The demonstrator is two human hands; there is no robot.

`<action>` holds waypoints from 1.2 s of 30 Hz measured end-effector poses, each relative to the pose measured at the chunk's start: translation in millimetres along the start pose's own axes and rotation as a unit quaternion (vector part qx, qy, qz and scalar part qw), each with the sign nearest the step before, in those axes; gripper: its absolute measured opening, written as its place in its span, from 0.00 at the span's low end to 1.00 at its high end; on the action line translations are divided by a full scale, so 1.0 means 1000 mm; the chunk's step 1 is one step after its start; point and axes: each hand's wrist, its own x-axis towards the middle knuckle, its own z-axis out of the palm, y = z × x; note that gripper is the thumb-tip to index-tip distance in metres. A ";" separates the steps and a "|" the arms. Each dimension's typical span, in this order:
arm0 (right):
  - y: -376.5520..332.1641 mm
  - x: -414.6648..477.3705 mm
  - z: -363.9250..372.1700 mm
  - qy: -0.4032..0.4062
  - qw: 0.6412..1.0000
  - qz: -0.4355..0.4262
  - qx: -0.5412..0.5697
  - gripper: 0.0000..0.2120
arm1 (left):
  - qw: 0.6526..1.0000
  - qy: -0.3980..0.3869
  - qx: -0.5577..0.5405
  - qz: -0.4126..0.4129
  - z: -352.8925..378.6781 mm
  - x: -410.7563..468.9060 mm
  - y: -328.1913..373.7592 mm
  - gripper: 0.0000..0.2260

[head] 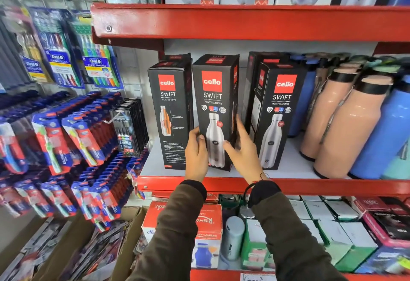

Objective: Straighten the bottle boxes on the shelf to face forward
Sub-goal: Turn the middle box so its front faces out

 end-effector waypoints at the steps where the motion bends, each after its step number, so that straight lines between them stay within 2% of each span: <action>1: 0.001 0.000 0.000 -0.001 1.000 0.000 -0.001 0.36 | 1.000 0.000 0.004 0.007 0.001 -0.001 -0.001 0.14; 6: 0.011 0.001 -0.002 0.004 1.000 0.003 -0.002 0.32 | 1.000 0.002 0.018 0.019 0.004 -0.003 -0.008 0.14; 18: 0.026 0.008 0.001 0.039 0.999 0.029 -0.012 0.30 | 0.999 -0.004 0.043 0.009 0.010 -0.004 -0.009 0.16; 26: 0.025 0.008 -0.001 0.062 0.998 0.018 -0.015 0.28 | 1.000 -0.005 0.028 0.004 0.013 -0.006 -0.007 0.16; 31: 0.020 0.000 -0.002 0.122 0.992 0.020 0.027 0.22 | 0.999 -0.007 0.031 0.002 0.011 -0.010 -0.010 0.18; 36: 0.015 -0.009 -0.005 0.186 0.982 0.002 0.041 0.15 | 0.997 0.038 0.022 0.061 0.006 -0.023 -0.005 0.17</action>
